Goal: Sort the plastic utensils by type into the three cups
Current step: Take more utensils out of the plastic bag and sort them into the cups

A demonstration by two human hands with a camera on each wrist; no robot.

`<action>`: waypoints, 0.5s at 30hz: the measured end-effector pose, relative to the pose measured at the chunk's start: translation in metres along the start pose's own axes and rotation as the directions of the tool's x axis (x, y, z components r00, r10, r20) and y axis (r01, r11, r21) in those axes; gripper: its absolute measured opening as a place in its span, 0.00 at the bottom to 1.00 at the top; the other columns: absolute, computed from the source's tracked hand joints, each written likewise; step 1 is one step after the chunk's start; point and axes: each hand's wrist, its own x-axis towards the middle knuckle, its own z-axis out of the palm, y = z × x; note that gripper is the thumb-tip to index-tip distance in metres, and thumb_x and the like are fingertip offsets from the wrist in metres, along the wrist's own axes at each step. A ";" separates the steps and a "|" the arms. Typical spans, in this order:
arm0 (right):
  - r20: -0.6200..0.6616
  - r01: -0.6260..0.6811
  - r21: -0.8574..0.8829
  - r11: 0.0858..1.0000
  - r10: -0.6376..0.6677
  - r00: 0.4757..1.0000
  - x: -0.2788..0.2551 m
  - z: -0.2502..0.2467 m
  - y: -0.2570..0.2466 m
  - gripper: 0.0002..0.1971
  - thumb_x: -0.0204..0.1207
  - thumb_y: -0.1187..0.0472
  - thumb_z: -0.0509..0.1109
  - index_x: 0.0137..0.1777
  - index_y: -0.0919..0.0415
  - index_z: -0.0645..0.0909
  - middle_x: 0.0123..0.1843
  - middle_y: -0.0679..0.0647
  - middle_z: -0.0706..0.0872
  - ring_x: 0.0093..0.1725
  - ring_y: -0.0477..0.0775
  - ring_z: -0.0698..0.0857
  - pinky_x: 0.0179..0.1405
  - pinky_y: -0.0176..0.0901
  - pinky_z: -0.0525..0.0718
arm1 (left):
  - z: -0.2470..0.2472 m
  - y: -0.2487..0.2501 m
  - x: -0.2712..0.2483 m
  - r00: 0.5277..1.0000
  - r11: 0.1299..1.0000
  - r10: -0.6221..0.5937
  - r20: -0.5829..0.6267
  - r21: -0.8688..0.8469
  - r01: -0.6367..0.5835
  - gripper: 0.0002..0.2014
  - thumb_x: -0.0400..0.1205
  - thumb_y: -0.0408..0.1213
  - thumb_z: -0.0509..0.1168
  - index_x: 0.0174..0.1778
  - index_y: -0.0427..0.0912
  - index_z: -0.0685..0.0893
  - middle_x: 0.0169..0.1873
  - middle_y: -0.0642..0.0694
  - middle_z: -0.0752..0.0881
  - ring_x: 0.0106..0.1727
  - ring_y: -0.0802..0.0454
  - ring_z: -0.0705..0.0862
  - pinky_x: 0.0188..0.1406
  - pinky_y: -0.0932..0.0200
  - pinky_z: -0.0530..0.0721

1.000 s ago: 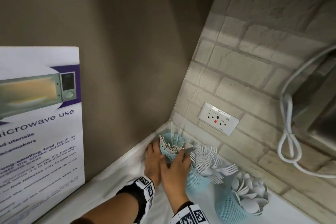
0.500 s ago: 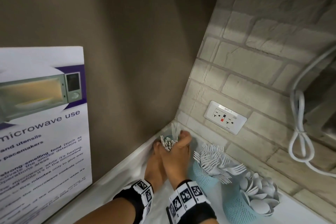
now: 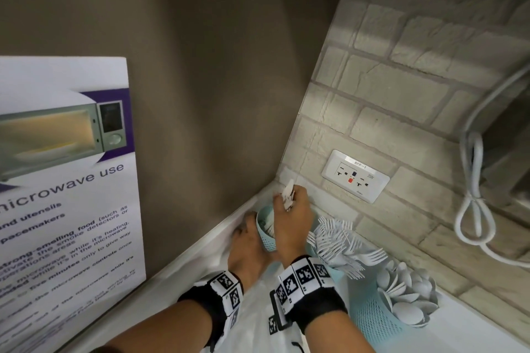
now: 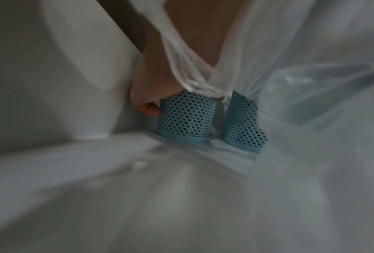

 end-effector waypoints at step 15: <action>0.108 0.080 -0.224 0.971 -0.057 0.993 -0.006 0.002 0.013 0.12 0.80 0.58 0.66 0.61 0.59 0.81 0.53 0.53 0.86 0.53 0.56 0.83 0.53 0.47 0.81 | -0.001 0.009 0.003 1.000 0.985 -0.005 -0.004 -0.174 0.005 0.22 0.83 0.46 0.49 0.72 0.42 0.66 0.65 0.45 0.80 0.61 0.45 0.82 0.64 0.49 0.80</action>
